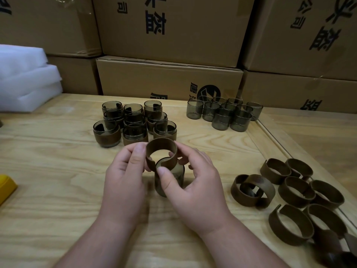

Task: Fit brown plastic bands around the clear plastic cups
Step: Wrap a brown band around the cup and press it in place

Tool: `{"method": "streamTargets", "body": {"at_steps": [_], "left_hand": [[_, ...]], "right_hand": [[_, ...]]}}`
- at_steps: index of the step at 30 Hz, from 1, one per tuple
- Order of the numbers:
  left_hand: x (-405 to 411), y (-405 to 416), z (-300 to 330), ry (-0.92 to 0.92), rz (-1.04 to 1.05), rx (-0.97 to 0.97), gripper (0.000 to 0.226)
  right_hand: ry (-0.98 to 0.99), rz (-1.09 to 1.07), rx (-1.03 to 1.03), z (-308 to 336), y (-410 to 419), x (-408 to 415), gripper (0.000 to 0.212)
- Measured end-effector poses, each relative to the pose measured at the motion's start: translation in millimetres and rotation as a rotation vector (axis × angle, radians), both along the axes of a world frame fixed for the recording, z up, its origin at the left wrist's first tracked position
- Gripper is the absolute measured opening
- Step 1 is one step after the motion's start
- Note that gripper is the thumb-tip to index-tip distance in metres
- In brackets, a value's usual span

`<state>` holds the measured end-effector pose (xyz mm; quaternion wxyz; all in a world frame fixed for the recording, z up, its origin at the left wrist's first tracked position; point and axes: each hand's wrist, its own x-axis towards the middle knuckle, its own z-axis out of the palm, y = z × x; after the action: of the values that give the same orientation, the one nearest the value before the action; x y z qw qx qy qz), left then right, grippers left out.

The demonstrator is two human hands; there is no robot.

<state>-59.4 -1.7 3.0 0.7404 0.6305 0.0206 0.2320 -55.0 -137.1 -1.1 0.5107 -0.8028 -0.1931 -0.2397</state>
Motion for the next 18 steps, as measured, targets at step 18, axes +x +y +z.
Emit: {"method": "streamTargets", "body": {"at_steps": [18], "left_hand": [[-0.7,1.6,-5.2,-0.051,-0.116,0.079,0.04]], "right_hand": [[0.002,-0.028,0.115,-0.4,0.0,0.6,0.061]]}}
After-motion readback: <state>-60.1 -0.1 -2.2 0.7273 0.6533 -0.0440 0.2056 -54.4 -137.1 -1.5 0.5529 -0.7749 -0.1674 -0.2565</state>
